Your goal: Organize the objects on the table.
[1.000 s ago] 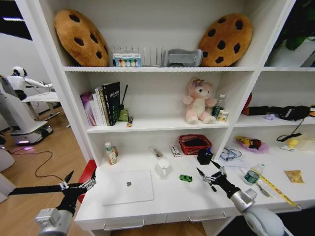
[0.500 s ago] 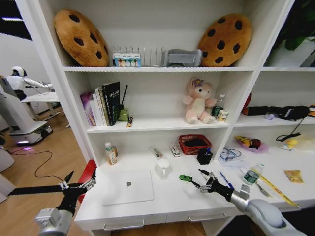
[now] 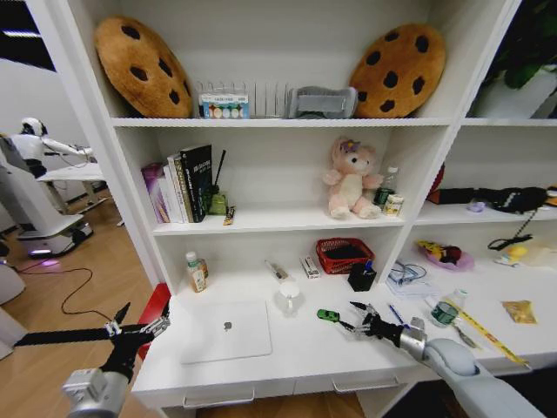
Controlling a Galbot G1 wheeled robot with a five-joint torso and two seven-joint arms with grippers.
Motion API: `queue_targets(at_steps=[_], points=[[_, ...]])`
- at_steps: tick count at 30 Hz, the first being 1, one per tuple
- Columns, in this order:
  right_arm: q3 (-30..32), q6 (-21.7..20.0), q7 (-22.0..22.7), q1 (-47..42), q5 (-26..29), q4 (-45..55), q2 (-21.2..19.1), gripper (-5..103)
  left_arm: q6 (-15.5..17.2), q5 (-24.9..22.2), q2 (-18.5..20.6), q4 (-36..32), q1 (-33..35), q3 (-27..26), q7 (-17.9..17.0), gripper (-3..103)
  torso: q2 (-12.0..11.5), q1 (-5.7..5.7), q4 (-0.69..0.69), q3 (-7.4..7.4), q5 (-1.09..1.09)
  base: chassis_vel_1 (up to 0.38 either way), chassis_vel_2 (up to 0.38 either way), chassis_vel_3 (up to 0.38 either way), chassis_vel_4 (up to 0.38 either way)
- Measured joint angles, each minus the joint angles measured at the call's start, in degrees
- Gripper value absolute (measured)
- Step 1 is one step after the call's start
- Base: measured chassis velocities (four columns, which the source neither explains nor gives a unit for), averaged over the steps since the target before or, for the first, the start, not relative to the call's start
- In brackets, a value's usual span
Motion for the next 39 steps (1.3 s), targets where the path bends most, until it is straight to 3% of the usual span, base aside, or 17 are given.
queue_targets(at_steps=[18, 26, 27, 33, 39], points=[[-7.77, 2.09, -3.46, 8.53, -4.68, -6.46, 2.88, 102, 0.0, 0.0, 0.01, 0.0, 0.0, 0.0, 0.0, 100, 0.0, 0.0, 0.0, -0.01, -0.01, 0.0, 0.0, 0.0, 0.0], [-6.54, 2.31, -4.11, 7.46, -4.69, -5.98, 2.66, 71, 0.01, 0.0, 0.0, 0.0, 0.0, 0.0, 0.0, 100, 0.0, 0.0, 0.0, -0.01, 0.0, 0.0, 0.0, 0.0, 0.0], [-6.54, 2.31, -4.11, 7.46, -4.69, -5.98, 2.66, 71, 0.01, 0.0, 0.0, 0.0, 0.0, 0.0, 0.0, 100, 0.0, 0.0, 0.0, -0.01, 0.0, 0.0, 0.0, 0.0, 0.0], [-4.73, 2.33, -4.32, 6.03, -4.52, -5.03, 2.41, 44, 0.01, 0.0, 0.01, 0.0, 0.0, 0.0, 0.0, 100, 0.0, 0.0, -0.01, 0.0, 0.01, 0.0, 0.0, 0.0, 0.0], [-3.56, 2.33, -4.45, 5.29, -3.89, -3.97, 2.02, 35, 0.01, 0.0, 0.0, 0.0, 0.0, 0.0, 0.0, 100, 0.0, 0.0, 0.0, 0.0, 0.0, 0.0, 0.0, 0.0, 0.0]])
